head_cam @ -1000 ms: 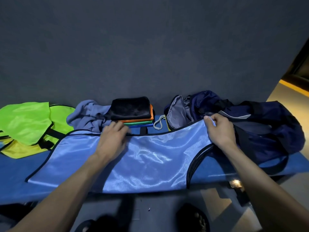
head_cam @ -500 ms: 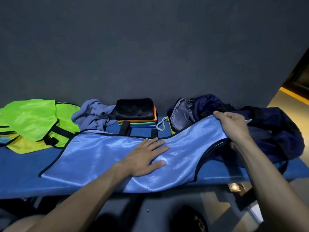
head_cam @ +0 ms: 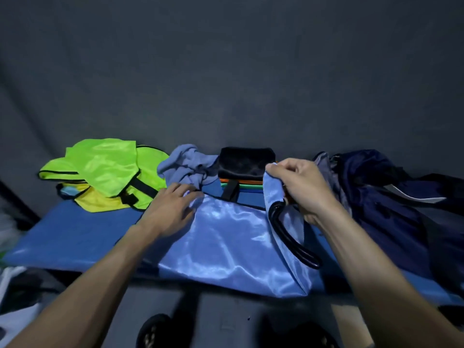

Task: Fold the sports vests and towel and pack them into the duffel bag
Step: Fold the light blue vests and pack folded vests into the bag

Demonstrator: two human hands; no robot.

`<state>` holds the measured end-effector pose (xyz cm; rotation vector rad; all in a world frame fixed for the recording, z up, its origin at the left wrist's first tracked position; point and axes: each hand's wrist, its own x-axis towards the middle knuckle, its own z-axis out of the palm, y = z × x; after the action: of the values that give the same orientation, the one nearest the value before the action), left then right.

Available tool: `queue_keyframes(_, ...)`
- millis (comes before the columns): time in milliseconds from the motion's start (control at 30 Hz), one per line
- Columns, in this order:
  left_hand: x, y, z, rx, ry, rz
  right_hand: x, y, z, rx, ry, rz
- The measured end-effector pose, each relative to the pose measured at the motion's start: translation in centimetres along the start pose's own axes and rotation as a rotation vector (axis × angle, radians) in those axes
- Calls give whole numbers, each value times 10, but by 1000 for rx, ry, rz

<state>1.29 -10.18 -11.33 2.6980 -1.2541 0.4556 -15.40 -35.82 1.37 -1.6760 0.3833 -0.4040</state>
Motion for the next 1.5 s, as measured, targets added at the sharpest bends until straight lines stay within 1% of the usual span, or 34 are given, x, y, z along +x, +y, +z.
queue_keyframes(133,2,-6,5,38,2,-16,2,1,23,6,-14,29)
queue_keyframes(300,6,-5,12,121,13,-30,8,4,35,7,-5,49)
queue_keyframes(333,7,-5,12,113,40,-12,9,4,37,11,-6,54)
queue_keyframes(400,8,-6,6,21,74,46,9,4,42,23,-15,58)
queue_keyframes(467,10,-9,-6,-203,107,58,11,1,53,30,-27,41)
queue_keyframes(500,10,-11,-12,-371,121,0,14,-1,62,29,-37,32)
queue_keyframes(567,13,-13,-25,-797,124,-241,24,-2,88,7,-52,26)
queue_keyframes(600,16,-13,-31,-1039,97,-378,30,0,105,-25,-60,27)
queue_keyframes(633,19,-14,-37,-1259,34,-506,35,4,122,-68,-77,34)
queue_keyframes(667,22,-16,-41,-1424,-44,-611,39,9,139,-107,-108,50)
queue_keyframes(700,23,-19,-43,-1502,-132,-677,42,17,154,-124,-162,81)
queue_keyframes(733,22,-21,-42,-1521,-197,-713,42,23,168,-123,-238,125)
queue_keyframes(800,18,-24,-32,-1448,-247,-719,40,35,182,-110,-402,210)
queue_keyframes(833,15,-25,-26,-1399,-255,-711,39,40,182,-111,-443,220)
queue_keyframes(900,11,-29,-14,-1372,-236,-668,42,48,167,-137,-421,186)
queue_keyframes(933,10,-30,-9,-1359,-233,-645,45,53,154,-196,-380,119)
queue_keyframes(1000,8,-30,-7,-1240,-238,-569,52,59,121,-467,-284,-135)
queue_keyframes(1033,8,-28,-5,-1162,-207,-546,55,62,103,-607,-244,-255)
queue_keyframes(1100,8,-24,1,-1030,-110,-546,55,68,72,-735,-248,-372)
queue_keyframes(1167,8,-17,5,-945,-39,-571,54,79,46,-798,-296,-397)
queue_keyframes(1233,8,-14,7,-925,23,-600,53,89,30,-876,-347,-386)
queue_keyframes(1333,11,-12,4,-875,71,-647,54,100,17,-953,-419,-317)
queue_keyframes(1400,12,-11,1,-818,79,-669,56,104,12,-953,-432,-300)
queue_keyframes(1500,13,-16,-3,-722,54,-687,58,106,4,-895,-430,-330)
